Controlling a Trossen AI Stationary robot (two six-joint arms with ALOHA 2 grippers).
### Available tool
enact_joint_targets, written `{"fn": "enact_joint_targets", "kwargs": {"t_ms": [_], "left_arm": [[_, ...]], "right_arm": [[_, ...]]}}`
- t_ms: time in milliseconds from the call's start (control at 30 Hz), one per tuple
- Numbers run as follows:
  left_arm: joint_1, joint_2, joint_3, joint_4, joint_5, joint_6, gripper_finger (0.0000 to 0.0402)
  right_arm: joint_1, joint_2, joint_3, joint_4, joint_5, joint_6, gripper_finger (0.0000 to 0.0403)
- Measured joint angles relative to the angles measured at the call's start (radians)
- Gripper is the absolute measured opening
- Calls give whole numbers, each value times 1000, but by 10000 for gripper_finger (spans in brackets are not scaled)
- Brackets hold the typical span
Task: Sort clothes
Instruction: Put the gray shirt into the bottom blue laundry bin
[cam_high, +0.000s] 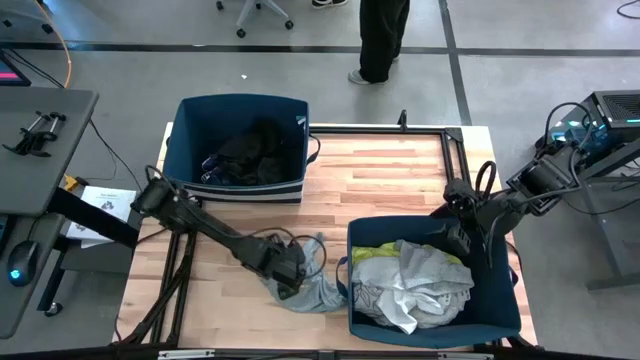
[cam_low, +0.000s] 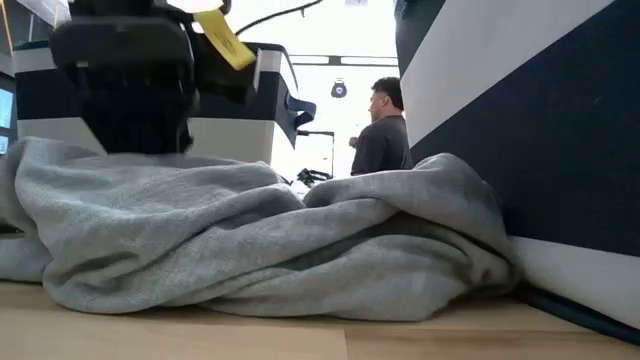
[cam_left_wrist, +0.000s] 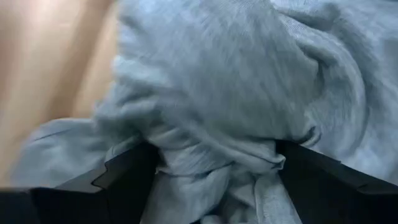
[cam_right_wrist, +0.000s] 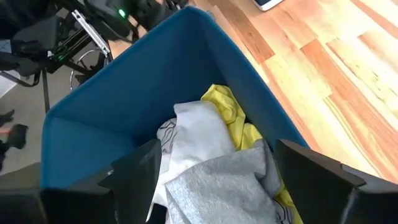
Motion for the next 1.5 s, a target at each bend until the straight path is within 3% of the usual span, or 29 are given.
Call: {"fn": "enact_joint_targets", "kwargs": {"t_ms": [167, 300, 400, 433, 567, 733, 833, 967, 1100, 1233, 1500], "left_arm": [[2, 81, 6, 57, 43, -16, 251], [19, 58, 2, 55, 70, -41, 134], [34, -21, -5, 46, 92, -33, 35], [42, -57, -7, 33, 92, -26, 19], [92, -219, 46, -7, 31, -6, 20], [165, -374, 197, -9, -91, 74, 3], [208, -427, 324, 69, -142, 183, 2], [254, -414, 489, 250, -135, 411, 1], [312, -346, 635, 432, -8, 576, 1], [361, -212, 767, 553, 195, 596, 1], [394, 73, 967, 528, 674, 581, 0]], "right_arm": [[24, 0, 0, 0, 1, 3, 306], [39, 0, 0, 0, 15, 18, 306], [44, 0, 0, 0, 48, -8, 306], [44, 0, 0, 0, 65, -21, 306], [39, 0, 0, -5, 169, -70, 306], [9, 0, 0, -7, 270, -142, 306], [-10, 0, 0, -7, 290, -166, 306], [-25, -5, 2, 3, 357, -190, 306], [-25, -9, 68, 1, 493, -221, 306], [-25, -9, 200, 1, 564, -310, 306], [-25, -10, 473, 2, 578, -505, 306]]}}
